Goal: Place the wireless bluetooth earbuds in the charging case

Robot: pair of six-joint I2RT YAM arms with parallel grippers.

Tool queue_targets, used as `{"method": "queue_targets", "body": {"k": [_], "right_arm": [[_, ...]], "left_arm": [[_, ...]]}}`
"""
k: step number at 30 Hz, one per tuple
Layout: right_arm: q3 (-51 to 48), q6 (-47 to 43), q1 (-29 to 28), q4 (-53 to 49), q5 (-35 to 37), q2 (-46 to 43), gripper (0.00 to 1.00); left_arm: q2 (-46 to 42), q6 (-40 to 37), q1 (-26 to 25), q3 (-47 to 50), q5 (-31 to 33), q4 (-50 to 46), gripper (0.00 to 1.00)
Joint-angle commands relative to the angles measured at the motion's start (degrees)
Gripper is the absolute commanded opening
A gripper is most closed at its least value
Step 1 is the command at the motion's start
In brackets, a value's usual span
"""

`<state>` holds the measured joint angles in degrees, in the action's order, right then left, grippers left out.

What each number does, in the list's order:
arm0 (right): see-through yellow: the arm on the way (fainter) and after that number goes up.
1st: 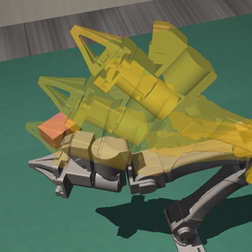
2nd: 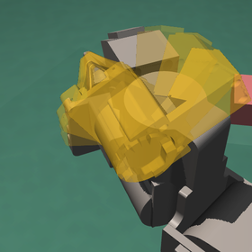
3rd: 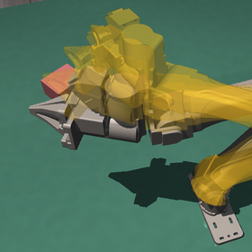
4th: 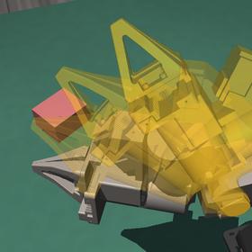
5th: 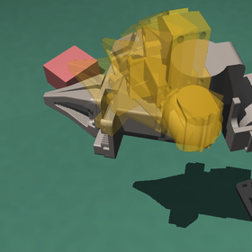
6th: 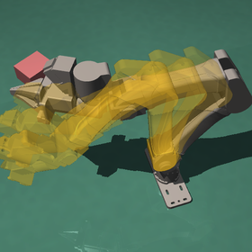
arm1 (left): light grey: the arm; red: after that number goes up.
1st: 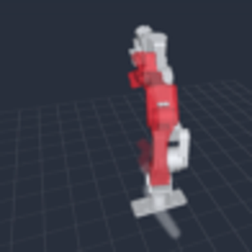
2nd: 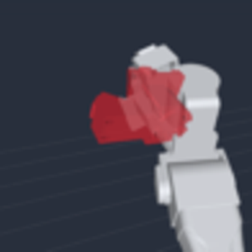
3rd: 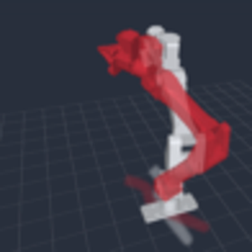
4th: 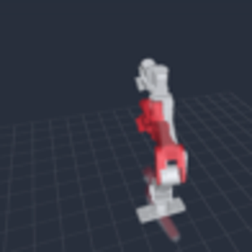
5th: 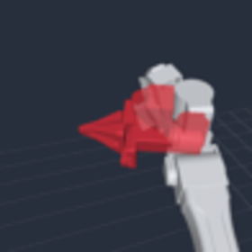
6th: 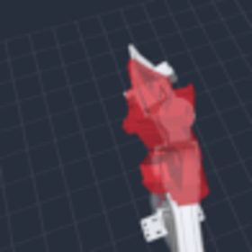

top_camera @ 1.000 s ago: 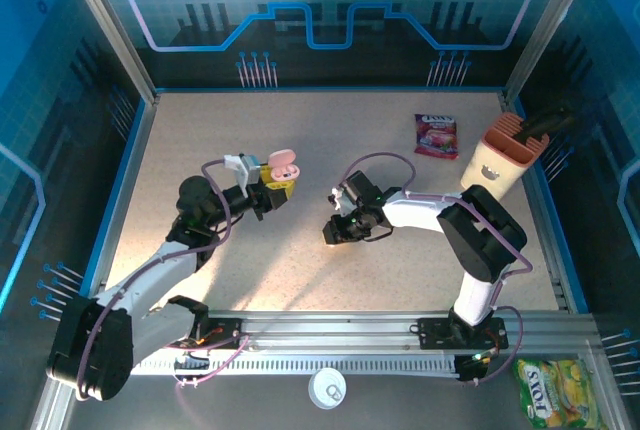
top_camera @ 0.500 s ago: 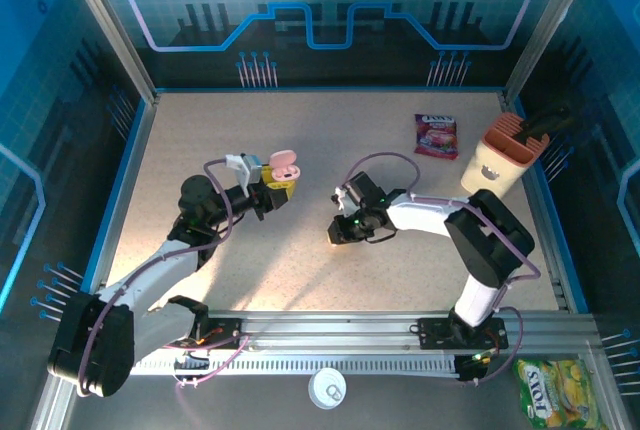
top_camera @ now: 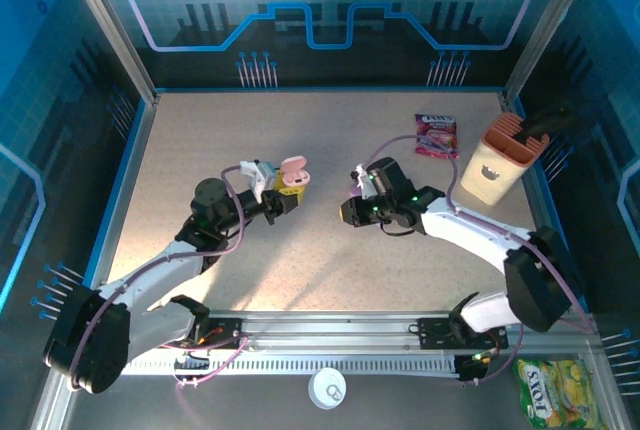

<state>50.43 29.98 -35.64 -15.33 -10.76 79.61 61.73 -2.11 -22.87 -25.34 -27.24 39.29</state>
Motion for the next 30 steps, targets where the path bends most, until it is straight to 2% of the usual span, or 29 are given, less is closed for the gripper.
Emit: {"method": "queue_targets", "body": {"k": [1, 5, 9, 15, 30], "right_arm": [[5.1, -0.7, 0.4, -4.5, 1.0, -4.1, 0.17], [9.4, -1.5, -0.2, -7.4, 0.8, -7.0, 0.17], [14.1, -2.8, -1.6, -9.9, 0.7, -7.7, 0.18], [18.6, -3.5, -3.7, -10.2, -0.5, -7.0, 0.18], [21.8, -0.7, -7.2, -4.2, -3.4, 0.2, 0.18]], "left_arm": [[1.6, -5.1, -2.3, -1.5, 5.9, -0.5, 0.20], [3.6, -6.8, -5.2, -1.8, 10.2, 1.4, 0.20], [5.3, -7.4, -6.7, -1.8, 11.7, 3.1, 0.20], [7.3, -8.3, -8.3, -2.6, 12.3, 3.7, 0.20], [7.0, -9.5, -8.9, -3.3, 11.7, 2.5, 0.20]]}}
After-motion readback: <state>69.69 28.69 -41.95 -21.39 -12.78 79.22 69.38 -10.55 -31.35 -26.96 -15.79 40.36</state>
